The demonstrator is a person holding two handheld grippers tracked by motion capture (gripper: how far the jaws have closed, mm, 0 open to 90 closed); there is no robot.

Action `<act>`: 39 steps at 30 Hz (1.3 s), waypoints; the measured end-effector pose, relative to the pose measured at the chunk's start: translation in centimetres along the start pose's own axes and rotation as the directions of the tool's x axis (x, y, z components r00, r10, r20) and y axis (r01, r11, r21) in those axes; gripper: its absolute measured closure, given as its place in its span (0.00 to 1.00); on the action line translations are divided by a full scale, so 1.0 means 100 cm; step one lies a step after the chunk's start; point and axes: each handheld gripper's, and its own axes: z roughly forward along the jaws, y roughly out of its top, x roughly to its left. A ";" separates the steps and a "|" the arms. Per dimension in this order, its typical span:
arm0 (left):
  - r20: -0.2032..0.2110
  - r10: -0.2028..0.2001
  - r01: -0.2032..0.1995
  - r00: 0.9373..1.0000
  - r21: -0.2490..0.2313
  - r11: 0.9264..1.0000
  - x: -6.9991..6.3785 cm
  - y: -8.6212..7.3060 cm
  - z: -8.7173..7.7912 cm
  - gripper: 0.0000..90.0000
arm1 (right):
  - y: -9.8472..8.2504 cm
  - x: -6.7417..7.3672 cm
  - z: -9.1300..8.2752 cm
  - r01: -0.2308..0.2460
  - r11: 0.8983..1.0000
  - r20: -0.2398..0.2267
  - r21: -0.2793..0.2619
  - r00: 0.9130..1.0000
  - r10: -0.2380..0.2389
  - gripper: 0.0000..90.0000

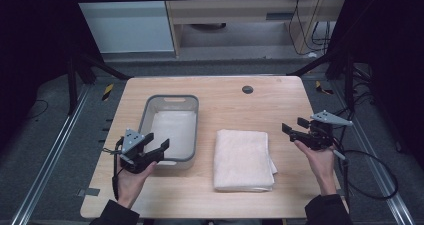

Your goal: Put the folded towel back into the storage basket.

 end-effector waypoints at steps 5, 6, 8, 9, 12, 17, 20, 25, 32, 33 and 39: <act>0.034 0.012 -0.012 0.999 0.004 1.000 -0.014 0.002 0.007 0.43 | 0.003 0.005 0.004 0.011 1.000 -0.021 -0.008 1.000 -0.011 0.35; 0.042 0.013 -0.014 0.999 0.005 1.000 -0.017 0.003 0.008 0.43 | 0.003 0.006 0.005 0.008 1.000 -0.027 -0.011 1.000 -0.008 0.35; 0.055 0.013 -0.014 0.998 0.006 1.000 -0.022 0.003 0.011 0.43 | 0.002 0.008 0.010 0.018 1.000 -0.029 0.008 0.999 -0.018 0.35; 0.062 0.013 -0.014 0.998 0.009 1.000 -0.025 0.003 0.013 0.43 | 0.002 0.010 0.013 0.033 0.999 -0.023 0.015 0.999 -0.033 0.35; 0.078 0.027 -0.029 0.997 0.023 0.999 -0.032 0.002 0.016 0.43 | 0.002 0.010 0.016 0.035 0.999 -0.030 0.020 0.999 -0.034 0.36; 0.106 0.047 -0.052 0.993 0.042 0.998 -0.045 -0.003 0.023 0.43 | -0.001 0.014 0.023 0.044 0.998 -0.035 0.035 0.998 -0.042 0.36; 0.110 0.055 -0.060 0.992 0.044 0.997 -0.047 -0.004 0.024 0.44 | -0.001 0.015 0.024 0.041 0.999 -0.045 0.033 0.998 -0.039 0.35; 0.138 0.048 -0.055 0.989 0.045 0.997 -0.053 -0.004 0.026 0.44 | -0.002 0.018 0.030 0.027 0.999 -0.063 0.039 0.998 -0.024 0.32; 0.173 0.050 -0.060 0.984 0.053 0.997 -0.064 -0.004 0.029 0.45 | -0.004 0.022 0.036 0.040 0.998 -0.074 0.053 0.997 -0.036 0.31; 0.176 0.053 -0.063 0.983 0.052 0.997 -0.065 -0.004 0.029 0.45 | -0.005 0.023 0.036 0.040 0.998 -0.074 0.058 0.997 -0.035 0.31; 0.194 0.069 -0.082 0.979 0.060 0.995 -0.072 -0.006 0.029 0.45 | -0.009 0.027 0.042 0.049 0.996 -0.081 0.078 0.996 -0.042 0.31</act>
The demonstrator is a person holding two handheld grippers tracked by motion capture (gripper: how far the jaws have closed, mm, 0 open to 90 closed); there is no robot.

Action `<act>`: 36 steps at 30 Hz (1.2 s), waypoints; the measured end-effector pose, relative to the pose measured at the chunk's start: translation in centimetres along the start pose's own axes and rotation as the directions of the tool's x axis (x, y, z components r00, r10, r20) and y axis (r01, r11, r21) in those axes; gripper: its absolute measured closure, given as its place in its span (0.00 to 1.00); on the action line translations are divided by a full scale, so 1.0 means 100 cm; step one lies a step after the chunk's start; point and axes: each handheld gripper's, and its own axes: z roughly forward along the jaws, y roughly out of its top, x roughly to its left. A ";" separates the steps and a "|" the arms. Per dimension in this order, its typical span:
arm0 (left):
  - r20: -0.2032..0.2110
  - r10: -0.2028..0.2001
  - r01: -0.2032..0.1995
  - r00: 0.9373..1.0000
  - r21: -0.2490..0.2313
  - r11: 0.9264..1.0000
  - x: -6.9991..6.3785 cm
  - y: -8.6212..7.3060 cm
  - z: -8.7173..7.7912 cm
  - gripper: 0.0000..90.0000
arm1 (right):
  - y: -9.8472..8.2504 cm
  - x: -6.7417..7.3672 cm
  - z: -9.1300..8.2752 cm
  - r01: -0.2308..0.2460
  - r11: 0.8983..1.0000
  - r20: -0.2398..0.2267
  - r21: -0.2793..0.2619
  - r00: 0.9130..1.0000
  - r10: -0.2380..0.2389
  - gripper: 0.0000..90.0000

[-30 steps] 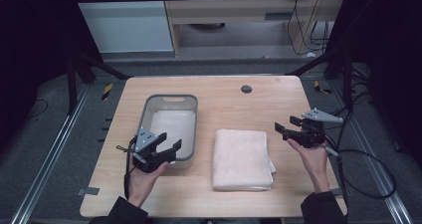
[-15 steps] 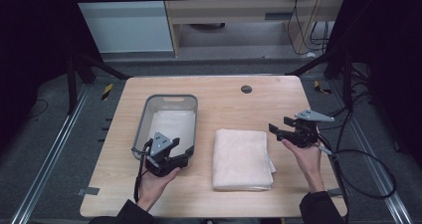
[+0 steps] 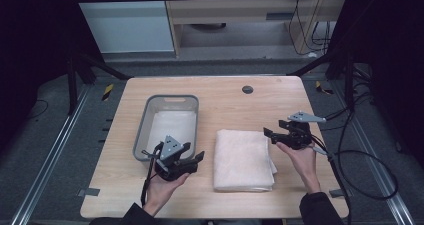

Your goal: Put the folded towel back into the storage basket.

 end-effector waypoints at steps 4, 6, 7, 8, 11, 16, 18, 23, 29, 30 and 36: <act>0.012 0.015 -0.015 1.000 0.017 1.000 -0.007 -0.002 0.004 0.46 | -0.002 0.002 0.004 0.002 1.000 -0.002 0.018 1.000 -0.002 0.31; 0.015 0.026 -0.026 1.000 0.027 0.999 -0.011 -0.004 0.007 0.46 | -0.003 0.003 0.005 0.003 1.000 -0.003 0.021 1.000 -0.003 0.31; 0.020 0.034 -0.035 0.999 0.033 0.999 -0.012 -0.005 0.008 0.46 | -0.004 0.003 0.006 0.004 1.000 -0.004 0.025 1.000 -0.004 0.31; 0.023 0.040 -0.041 0.999 0.038 0.998 -0.014 -0.005 0.009 0.46 | -0.005 0.004 0.009 0.006 0.999 -0.003 0.032 1.000 -0.006 0.31; 0.032 0.046 -0.047 0.998 0.049 0.998 -0.019 -0.008 0.013 0.46 | -0.007 0.004 0.012 0.012 0.999 -0.004 0.040 1.000 -0.011 0.31; 0.044 0.053 -0.056 0.998 0.073 0.996 -0.026 -0.012 0.020 0.45 | -0.013 0.005 0.019 0.019 0.997 -0.009 0.068 1.000 -0.019 0.31; 0.051 0.059 -0.063 0.997 0.083 0.995 -0.029 -0.013 0.023 0.45 | -0.014 0.006 0.021 0.023 0.997 -0.009 0.078 1.000 -0.022 0.31; 0.047 0.081 -0.086 0.996 0.114 0.990 -0.038 -0.019 0.032 0.44 | -0.019 0.005 0.026 0.032 0.995 -0.007 0.100 0.999 -0.032 0.32; 0.050 0.072 -0.079 0.996 0.141 0.987 -0.041 -0.024 0.039 0.43 | -0.021 0.007 0.029 0.033 0.993 -0.012 0.117 0.999 -0.032 0.33; 0.051 0.069 -0.076 0.996 0.148 0.986 -0.042 -0.025 0.041 0.43 | -0.022 0.007 0.030 0.036 0.992 -0.014 0.122 0.999 -0.035 0.34; 0.063 0.072 -0.082 0.995 0.177 0.981 -0.046 -0.031 0.049 0.40 | -0.027 0.010 0.036 0.049 0.987 -0.021 0.150 0.999 -0.047 0.34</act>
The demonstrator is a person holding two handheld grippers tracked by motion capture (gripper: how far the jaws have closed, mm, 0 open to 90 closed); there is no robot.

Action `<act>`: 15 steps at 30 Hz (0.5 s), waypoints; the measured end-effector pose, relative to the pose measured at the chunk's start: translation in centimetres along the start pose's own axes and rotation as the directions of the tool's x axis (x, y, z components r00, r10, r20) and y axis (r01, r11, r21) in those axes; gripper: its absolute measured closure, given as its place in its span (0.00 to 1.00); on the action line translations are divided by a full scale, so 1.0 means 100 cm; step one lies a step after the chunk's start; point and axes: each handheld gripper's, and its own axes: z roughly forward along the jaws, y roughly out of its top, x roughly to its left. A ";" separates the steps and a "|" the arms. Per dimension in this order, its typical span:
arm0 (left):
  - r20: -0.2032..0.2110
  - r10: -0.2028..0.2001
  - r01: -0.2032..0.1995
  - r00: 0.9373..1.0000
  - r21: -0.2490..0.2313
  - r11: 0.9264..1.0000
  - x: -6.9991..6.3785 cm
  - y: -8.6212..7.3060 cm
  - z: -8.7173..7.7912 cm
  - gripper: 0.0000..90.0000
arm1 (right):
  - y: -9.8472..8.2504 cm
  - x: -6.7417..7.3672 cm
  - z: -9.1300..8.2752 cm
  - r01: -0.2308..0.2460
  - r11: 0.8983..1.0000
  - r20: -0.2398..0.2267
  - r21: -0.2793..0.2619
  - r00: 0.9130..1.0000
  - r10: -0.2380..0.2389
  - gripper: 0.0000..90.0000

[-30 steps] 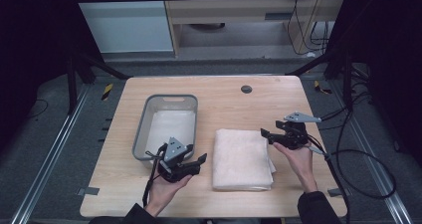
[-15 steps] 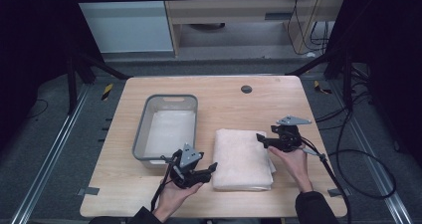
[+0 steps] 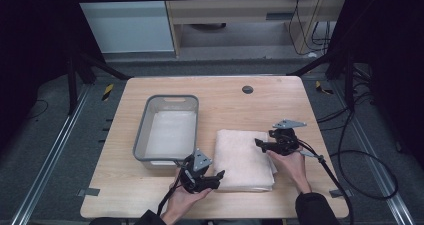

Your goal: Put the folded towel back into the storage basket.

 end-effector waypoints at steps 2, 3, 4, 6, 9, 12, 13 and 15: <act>-0.001 0.004 -0.004 1.000 0.013 1.000 -0.002 -0.002 0.004 0.40 | -0.001 0.000 0.001 0.002 1.000 0.002 0.004 1.000 -0.002 0.33; -0.002 0.008 -0.008 1.000 0.018 1.000 -0.003 -0.003 0.006 0.39 | -0.001 0.000 0.002 0.005 1.000 0.002 0.009 1.000 -0.005 0.33; -0.004 0.011 -0.011 1.000 0.023 1.000 -0.003 -0.004 0.007 0.38 | -0.002 0.001 0.003 0.002 1.000 0.002 0.016 1.000 -0.002 0.33; -0.011 0.014 -0.013 1.000 0.032 0.999 -0.004 -0.006 0.011 0.37 | -0.003 0.001 0.005 0.013 1.000 0.005 0.026 1.000 -0.013 0.33; -0.013 0.006 -0.005 1.000 0.043 0.999 -0.003 -0.009 0.016 0.35 | -0.005 0.001 0.007 0.012 0.999 0.008 0.038 1.000 -0.013 0.33; -0.009 -0.015 0.015 1.000 0.044 0.999 0.000 -0.011 0.020 0.32 | -0.008 0.000 0.010 -0.001 0.999 0.004 0.042 1.000 0.001 0.33; -0.007 -0.023 0.023 1.000 0.045 0.999 0.000 -0.012 0.021 0.31 | -0.009 -0.001 0.010 -0.003 0.999 0.003 0.045 1.000 0.003 0.33; -0.003 -0.032 0.032 0.999 0.049 0.998 0.002 -0.013 0.023 0.29 | -0.010 -0.001 0.011 -0.008 0.999 -0.001 0.047 1.000 0.008 0.33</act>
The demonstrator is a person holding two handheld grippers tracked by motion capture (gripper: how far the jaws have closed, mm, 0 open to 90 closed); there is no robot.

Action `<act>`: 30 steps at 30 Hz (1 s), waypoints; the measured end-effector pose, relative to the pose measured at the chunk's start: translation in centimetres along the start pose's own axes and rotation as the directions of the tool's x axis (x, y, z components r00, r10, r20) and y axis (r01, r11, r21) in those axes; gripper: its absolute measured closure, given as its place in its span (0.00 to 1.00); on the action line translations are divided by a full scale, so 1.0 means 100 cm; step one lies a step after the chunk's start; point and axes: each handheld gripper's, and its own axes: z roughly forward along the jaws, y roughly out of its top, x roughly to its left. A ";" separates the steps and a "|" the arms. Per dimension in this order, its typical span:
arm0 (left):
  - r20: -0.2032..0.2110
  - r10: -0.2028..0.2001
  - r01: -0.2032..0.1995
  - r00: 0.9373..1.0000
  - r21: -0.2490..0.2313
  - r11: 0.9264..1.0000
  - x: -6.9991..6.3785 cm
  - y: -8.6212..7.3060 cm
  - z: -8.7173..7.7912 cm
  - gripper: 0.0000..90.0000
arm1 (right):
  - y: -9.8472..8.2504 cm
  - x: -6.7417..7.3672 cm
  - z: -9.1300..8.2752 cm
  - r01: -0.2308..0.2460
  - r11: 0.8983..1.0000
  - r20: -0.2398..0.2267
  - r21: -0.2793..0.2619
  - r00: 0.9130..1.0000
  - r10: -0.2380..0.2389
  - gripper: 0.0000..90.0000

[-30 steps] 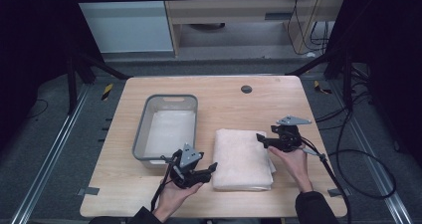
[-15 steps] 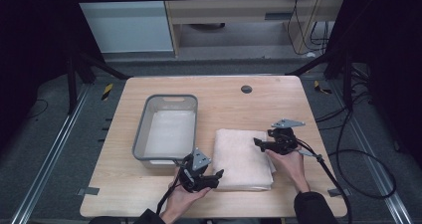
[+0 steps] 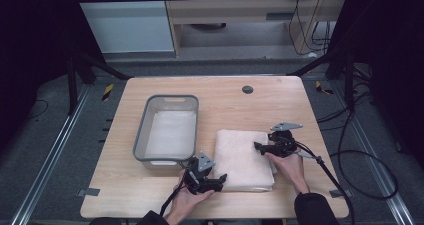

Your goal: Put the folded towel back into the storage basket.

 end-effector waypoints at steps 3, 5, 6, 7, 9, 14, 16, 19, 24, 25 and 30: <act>0.004 -0.011 0.011 1.000 0.005 1.000 0.001 -0.002 0.003 0.28 | -0.001 0.000 0.003 -0.005 1.000 -0.003 0.007 1.000 0.005 0.33; 0.003 -0.009 0.009 1.000 0.006 1.000 0.000 -0.003 0.005 0.28 | -0.002 0.000 0.004 -0.008 1.000 -0.005 0.013 1.000 0.008 0.33; 0.006 -0.011 0.011 1.000 0.006 1.000 0.000 -0.003 0.006 0.27 | -0.002 0.000 0.005 -0.007 1.000 -0.005 0.013 1.000 0.007 0.33; 0.008 -0.010 0.010 1.000 0.008 1.000 0.000 -0.004 0.006 0.27 | -0.003 0.001 0.006 -0.017 1.000 -0.007 0.016 1.000 0.017 0.34; 0.010 -0.017 0.016 1.000 0.009 1.000 0.000 -0.005 0.008 0.27 | -0.004 0.001 0.008 -0.020 0.999 -0.007 0.026 1.000 0.020 0.34; 0.023 -0.034 0.033 0.999 0.023 0.999 0.000 -0.006 0.012 0.27 | -0.005 0.000 0.011 -0.050 0.998 -0.022 0.037 0.998 0.051 0.34; 0.029 -0.033 0.033 0.999 0.027 0.999 0.000 -0.006 0.013 0.27 | -0.006 -0.001 0.012 -0.067 0.997 -0.033 0.043 0.997 0.068 0.36; 0.042 -0.037 0.035 0.998 0.032 0.999 0.001 -0.006 0.014 0.27 | -0.006 -0.002 0.014 -0.096 0.994 -0.046 0.049 0.994 0.098 0.36; 0.074 -0.058 0.055 0.996 0.041 0.998 0.003 -0.006 0.017 0.27 | -0.007 -0.003 0.016 -0.141 0.988 -0.073 0.063 0.987 0.146 0.39; 0.081 -0.059 0.056 0.995 0.044 0.997 0.003 -0.007 0.017 0.27 | -0.007 -0.003 0.016 -0.141 0.988 -0.073 0.063 0.987 0.146 0.39; 0.089 -0.053 0.049 0.995 0.048 0.998 0.001 -0.006 0.018 0.29 | -0.007 -0.003 0.017 -0.162 0.984 -0.098 0.069 0.981 0.168 0.47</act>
